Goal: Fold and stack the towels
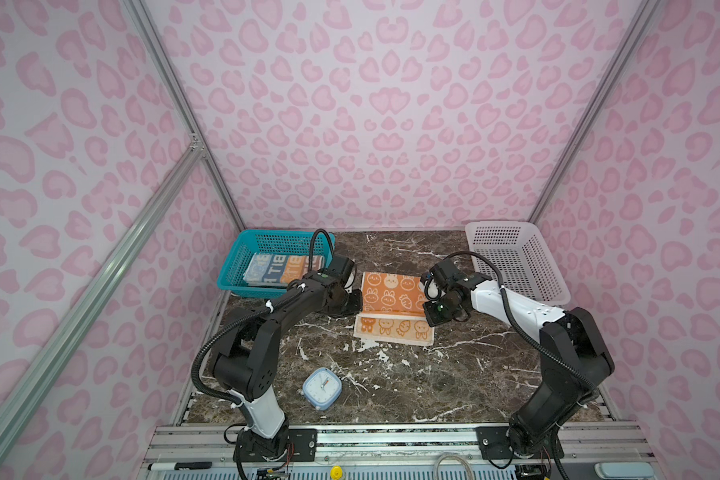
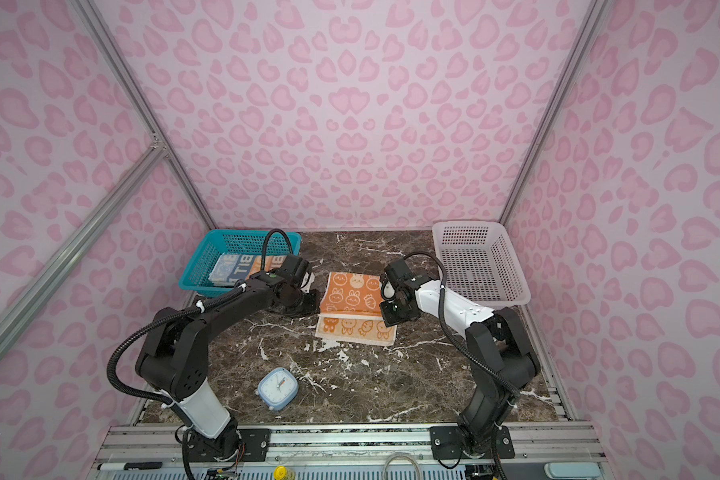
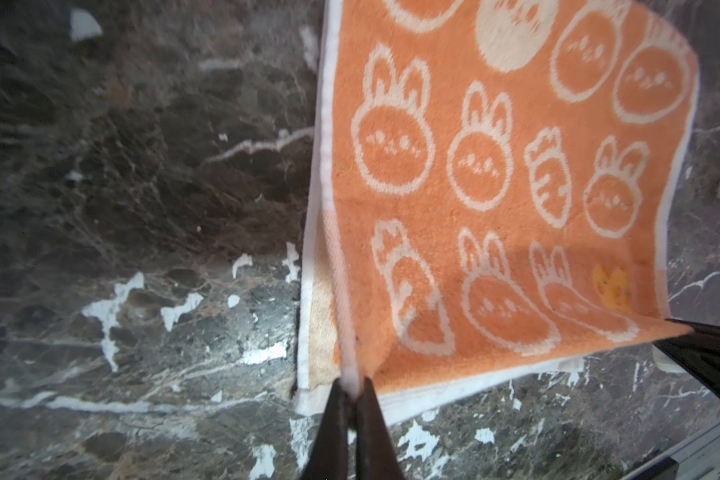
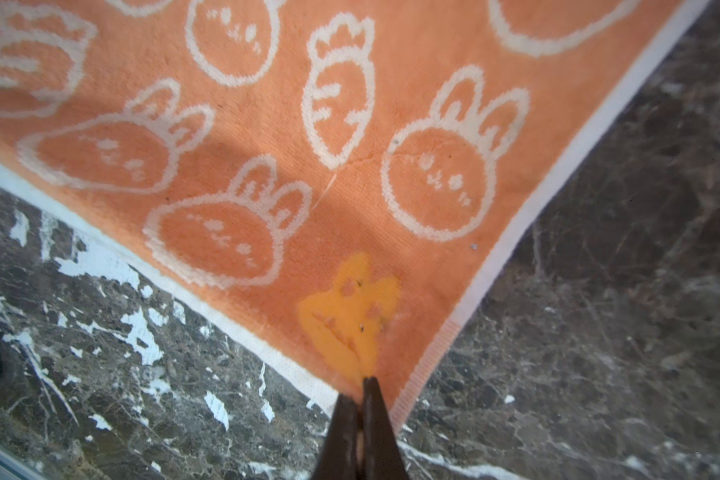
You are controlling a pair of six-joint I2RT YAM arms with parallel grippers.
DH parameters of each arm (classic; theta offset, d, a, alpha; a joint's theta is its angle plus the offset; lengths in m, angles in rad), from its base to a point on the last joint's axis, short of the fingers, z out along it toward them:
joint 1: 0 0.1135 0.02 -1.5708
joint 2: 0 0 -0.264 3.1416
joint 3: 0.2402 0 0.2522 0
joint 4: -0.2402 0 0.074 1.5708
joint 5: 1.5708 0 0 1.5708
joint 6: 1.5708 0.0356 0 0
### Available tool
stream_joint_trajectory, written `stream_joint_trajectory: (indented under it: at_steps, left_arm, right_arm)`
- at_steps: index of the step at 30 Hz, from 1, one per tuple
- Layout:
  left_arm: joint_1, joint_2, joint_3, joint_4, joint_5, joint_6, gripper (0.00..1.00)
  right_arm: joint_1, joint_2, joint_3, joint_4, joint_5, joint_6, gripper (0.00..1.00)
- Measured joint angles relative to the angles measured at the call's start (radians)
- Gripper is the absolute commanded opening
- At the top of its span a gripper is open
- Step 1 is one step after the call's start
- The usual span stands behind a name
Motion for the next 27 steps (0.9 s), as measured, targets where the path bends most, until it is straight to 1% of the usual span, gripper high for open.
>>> stream_joint_trajectory:
  at_steps: [4,7,13,17,20,23,27]
  left_arm:
    - [-0.007,0.000,-0.040,0.007,0.019,-0.012,0.03]
    - [-0.011,0.009,-0.045,0.020,0.029,-0.013,0.03]
    - [-0.013,0.057,-0.045,0.031,0.028,-0.020,0.03]
    - [-0.013,0.079,-0.044,0.031,0.016,-0.020,0.03]
    - [-0.013,0.080,-0.029,0.023,0.007,-0.020,0.03]
    - [-0.013,0.069,-0.011,0.019,-0.007,-0.018,0.03]
    - [-0.013,-0.006,-0.002,0.003,-0.018,-0.017,0.03]
  right_arm:
    - [0.010,-0.005,-0.051,0.015,-0.005,0.015,0.00]
    - [0.010,0.028,-0.064,0.029,-0.005,0.023,0.00]
    - [0.004,0.105,-0.058,0.060,-0.016,0.030,0.00]
    - [0.002,0.123,-0.032,0.058,-0.018,0.030,0.00]
    - [0.002,0.117,-0.016,0.042,-0.014,0.030,0.00]
    - [0.002,0.080,-0.005,0.024,-0.003,0.029,0.00]
    - [0.005,0.013,-0.003,-0.006,0.003,0.021,0.00]
